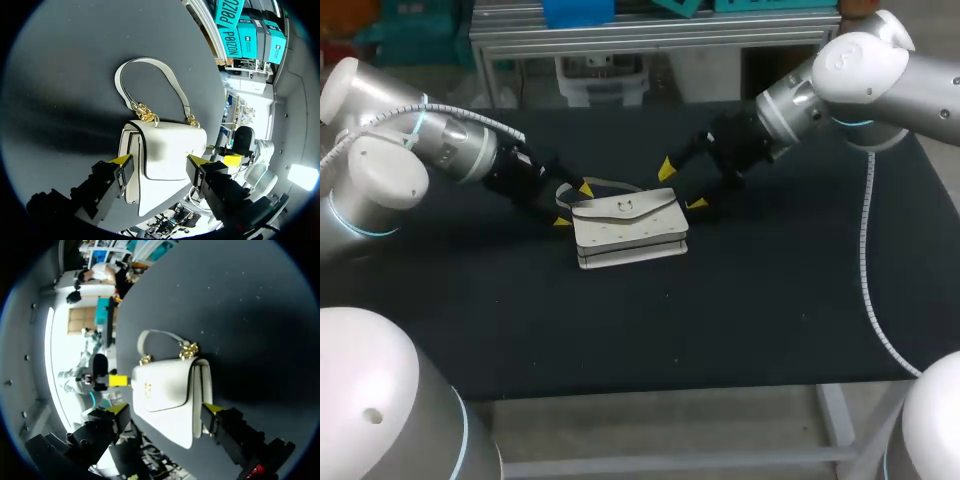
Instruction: Pick up the bag, open it, inspect its contents, close it, and place it on the opposite side
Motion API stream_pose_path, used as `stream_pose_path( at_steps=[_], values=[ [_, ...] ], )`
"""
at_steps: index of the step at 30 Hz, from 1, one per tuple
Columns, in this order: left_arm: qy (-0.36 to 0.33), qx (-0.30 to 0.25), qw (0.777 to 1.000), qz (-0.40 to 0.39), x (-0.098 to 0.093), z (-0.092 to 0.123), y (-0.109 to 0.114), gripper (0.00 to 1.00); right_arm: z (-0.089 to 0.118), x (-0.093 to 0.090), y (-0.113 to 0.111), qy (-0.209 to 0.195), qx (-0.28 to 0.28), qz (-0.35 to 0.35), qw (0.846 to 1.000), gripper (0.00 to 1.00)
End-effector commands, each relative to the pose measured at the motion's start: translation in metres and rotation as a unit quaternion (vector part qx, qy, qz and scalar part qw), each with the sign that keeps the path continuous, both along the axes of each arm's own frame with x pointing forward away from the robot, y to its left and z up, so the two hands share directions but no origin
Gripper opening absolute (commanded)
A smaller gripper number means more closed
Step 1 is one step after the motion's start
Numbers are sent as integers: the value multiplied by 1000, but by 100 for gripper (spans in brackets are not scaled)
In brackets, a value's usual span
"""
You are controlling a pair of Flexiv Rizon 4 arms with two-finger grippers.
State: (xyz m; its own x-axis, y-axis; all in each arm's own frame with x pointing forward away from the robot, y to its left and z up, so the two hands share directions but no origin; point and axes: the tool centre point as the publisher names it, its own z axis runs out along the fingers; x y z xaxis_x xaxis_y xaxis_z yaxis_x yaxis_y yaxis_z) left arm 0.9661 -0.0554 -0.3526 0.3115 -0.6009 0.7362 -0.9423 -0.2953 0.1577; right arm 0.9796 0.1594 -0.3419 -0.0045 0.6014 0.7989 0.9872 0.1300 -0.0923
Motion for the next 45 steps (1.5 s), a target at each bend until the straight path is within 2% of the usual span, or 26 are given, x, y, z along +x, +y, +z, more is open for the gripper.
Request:
stream_pose_path(
  at_steps=[1,5,11,15,18,28,31,32,33,34,35,41,42,43,44,45],
  values=[
    [-5,-34,999,-13,-4,-5,0,65,-2,1,3,16,2,21,1000,87],
    [-8,-43,999,-21,-11,-8,-4,62,-11,1,7,20,-1,22,1000,83],
    [-6,-59,998,-31,-13,-10,-8,50,-22,3,16,25,7,22,999,80],
    [-5,-70,997,-41,-12,-11,-11,46,-25,6,20,22,13,18,1000,70],
    [-7,-74,996,-49,-13,-12,-14,46,-28,7,24,21,16,15,1000,51],
    [11,-77,995,-58,-11,-26,-22,45,-42,0,27,32,23,9,999,51],
    [13,-77,995,-55,-10,-28,-23,38,-46,-2,26,36,24,6,999,49],
    [13,-78,995,-54,-9,-28,-23,32,-46,-3,26,38,25,3,999,47],
    [13,-79,995,-54,-9,-28,-23,22,-47,-3,26,37,25,1,999,36],
    [13,-80,995,-54,-8,-28,-23,15,-47,-3,26,37,25,0,999,8],
    [13,-80,995,-53,-7,-28,-23,0,-46,-4,25,36,25,-1,999,0],
    [4,-78,995,-60,-4,-25,-24,0,-43,-8,26,29,25,-7,999,0],
    [0,-76,995,-61,-4,-23,-24,26,-41,-9,26,26,25,-10,999,0],
    [-5,-74,995,-62,-5,-21,-24,42,-39,-10,26,21,25,-13,999,12],
    [-8,-73,995,-61,-5,-19,-24,48,-37,-11,25,18,24,-17,999,36],
    [-9,-73,995,-62,-6,-18,-23,58,-36,-12,25,15,22,-19,999,73]
  ],
)
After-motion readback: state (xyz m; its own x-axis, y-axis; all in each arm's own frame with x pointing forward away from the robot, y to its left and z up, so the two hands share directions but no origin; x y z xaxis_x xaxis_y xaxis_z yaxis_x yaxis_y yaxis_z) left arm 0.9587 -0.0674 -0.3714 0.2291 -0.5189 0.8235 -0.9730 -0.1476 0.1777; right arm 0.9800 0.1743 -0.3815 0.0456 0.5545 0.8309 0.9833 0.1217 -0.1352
